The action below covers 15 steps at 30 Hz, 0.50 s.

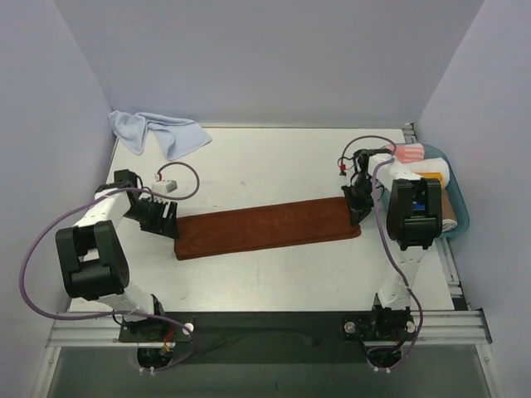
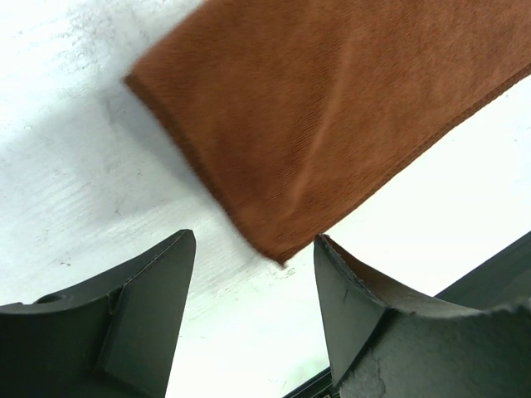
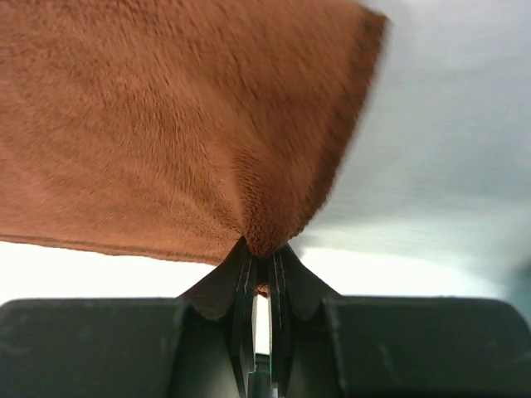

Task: Roll the towels
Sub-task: Fold the towel

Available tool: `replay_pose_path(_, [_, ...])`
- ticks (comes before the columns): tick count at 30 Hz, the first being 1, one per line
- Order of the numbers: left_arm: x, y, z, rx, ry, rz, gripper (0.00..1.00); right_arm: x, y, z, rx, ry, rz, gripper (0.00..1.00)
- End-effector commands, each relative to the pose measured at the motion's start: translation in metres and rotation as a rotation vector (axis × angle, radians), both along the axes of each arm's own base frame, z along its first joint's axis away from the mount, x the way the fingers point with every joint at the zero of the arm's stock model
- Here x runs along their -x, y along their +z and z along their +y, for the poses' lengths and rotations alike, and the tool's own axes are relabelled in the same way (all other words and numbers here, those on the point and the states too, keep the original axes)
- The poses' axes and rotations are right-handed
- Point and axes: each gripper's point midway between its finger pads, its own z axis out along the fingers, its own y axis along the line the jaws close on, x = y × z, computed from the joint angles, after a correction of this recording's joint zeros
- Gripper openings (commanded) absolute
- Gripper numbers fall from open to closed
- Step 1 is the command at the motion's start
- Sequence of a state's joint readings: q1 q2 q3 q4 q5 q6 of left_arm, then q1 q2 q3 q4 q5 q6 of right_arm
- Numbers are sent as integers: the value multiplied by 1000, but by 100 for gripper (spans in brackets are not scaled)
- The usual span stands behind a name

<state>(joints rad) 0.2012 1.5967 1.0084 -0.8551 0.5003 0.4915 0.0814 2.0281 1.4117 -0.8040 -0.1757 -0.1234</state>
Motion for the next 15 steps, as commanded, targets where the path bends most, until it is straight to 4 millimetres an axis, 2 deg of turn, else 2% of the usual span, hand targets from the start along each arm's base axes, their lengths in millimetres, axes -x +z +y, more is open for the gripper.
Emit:
replay_pose_path(1, [-9,19,-12,30,-32,-89,69,-11,36,-14,-27,12,-57,0])
replay_pose_path(6, [-15,27,-26,90,-22,-87,63,-10,69,18,-138,98,-113,0])
replay_pose_path(8, [-17,30,-32,120,-26,-84,59,-7,75,34,-145,141,-122,0])
replay_pose_path(11, [-18,29,-43,166,-27,-48,46,0,82,64,-185,210,-136,0])
replay_pose_path(15, [-17,24,-52,197,-2,10,39,5,89,97,-251,260,-141,0])
